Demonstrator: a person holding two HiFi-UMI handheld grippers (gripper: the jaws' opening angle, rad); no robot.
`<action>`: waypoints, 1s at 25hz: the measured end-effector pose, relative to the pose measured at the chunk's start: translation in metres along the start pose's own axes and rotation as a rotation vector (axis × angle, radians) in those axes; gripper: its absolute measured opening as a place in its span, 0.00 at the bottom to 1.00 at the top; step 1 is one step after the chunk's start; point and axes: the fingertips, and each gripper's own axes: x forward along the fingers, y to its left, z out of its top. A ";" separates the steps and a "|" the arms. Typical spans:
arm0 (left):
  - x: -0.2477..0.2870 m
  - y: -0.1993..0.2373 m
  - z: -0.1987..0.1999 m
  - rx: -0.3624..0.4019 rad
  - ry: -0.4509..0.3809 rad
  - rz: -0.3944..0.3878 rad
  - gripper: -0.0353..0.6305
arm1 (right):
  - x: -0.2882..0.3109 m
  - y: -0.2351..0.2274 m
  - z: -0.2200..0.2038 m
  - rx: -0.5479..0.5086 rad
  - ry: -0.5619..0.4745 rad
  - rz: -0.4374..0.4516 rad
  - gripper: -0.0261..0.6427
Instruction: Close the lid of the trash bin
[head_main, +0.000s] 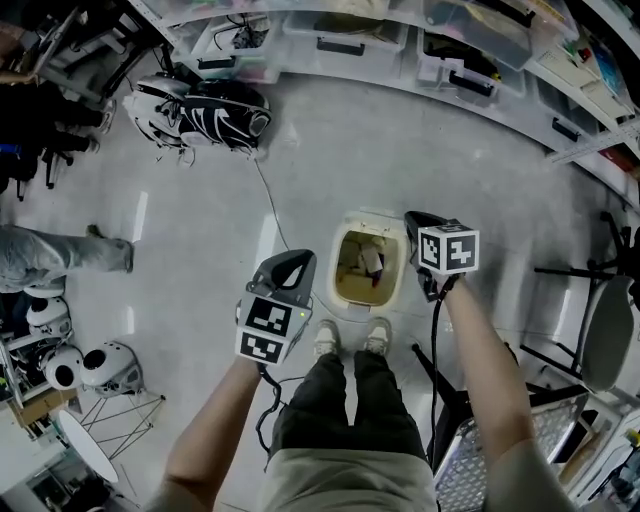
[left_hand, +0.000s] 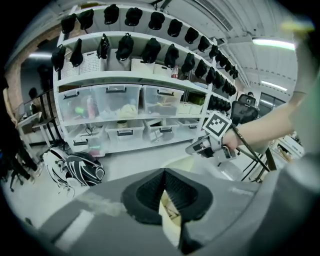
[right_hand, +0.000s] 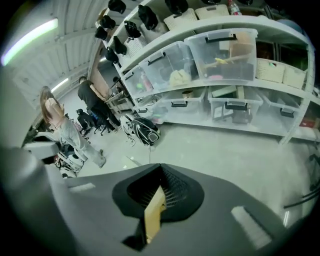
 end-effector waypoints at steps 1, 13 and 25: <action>0.000 -0.001 -0.005 -0.005 0.010 -0.001 0.06 | -0.003 0.004 -0.008 0.015 0.015 0.015 0.05; 0.015 -0.021 -0.072 -0.093 0.103 -0.082 0.06 | -0.008 0.048 -0.173 0.137 0.172 0.063 0.04; 0.051 -0.048 -0.172 -0.095 0.227 -0.140 0.06 | 0.074 0.026 -0.293 0.112 0.345 0.029 0.04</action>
